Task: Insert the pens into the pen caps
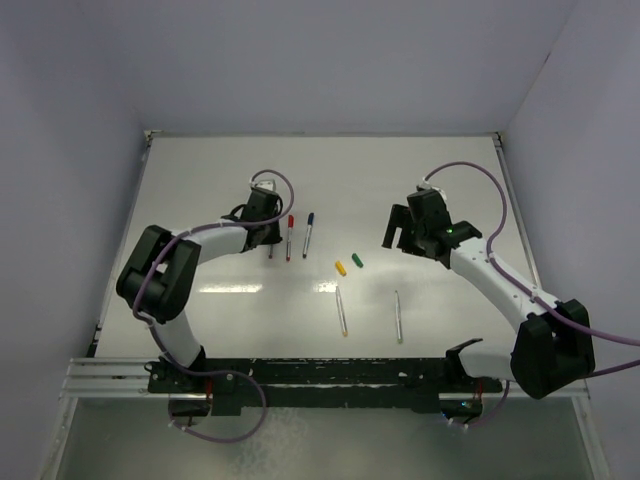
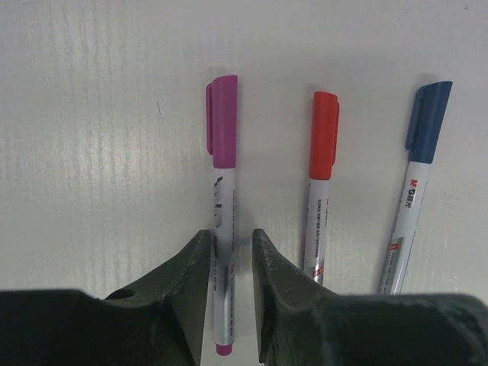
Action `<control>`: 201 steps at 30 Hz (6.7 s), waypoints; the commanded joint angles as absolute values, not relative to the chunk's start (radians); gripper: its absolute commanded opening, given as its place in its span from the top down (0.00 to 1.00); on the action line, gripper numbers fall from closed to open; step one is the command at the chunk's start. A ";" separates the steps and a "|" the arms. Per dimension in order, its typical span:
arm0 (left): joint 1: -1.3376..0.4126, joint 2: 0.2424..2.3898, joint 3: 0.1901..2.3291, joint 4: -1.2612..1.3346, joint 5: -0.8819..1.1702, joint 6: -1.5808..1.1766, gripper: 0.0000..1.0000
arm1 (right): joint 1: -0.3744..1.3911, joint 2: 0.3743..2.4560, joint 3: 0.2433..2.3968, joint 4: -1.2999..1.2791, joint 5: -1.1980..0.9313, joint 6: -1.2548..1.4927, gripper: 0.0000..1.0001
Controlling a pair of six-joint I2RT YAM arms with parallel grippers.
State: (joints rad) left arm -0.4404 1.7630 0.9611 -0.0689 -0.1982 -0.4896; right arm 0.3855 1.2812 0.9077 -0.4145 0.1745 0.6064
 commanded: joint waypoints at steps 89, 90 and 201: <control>-1.141 1.762 0.960 -0.658 -0.270 -0.767 0.62 | 0.382 1.083 0.771 -0.288 0.089 0.591 0.10; -1.141 1.767 0.962 -0.657 -0.271 -0.768 0.62 | 0.382 1.084 0.768 -0.287 0.087 0.594 0.10; -1.135 0.986 0.752 -0.636 -0.330 -0.792 1.00 | 0.673 1.804 1.169 -0.268 -0.055 0.258 0.59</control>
State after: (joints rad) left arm -1.1435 1.0340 0.7204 -0.6468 -0.2790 -0.8181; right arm 0.6678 1.7905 1.1259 -0.2787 -0.0696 0.2752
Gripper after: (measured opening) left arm 0.034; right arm 0.414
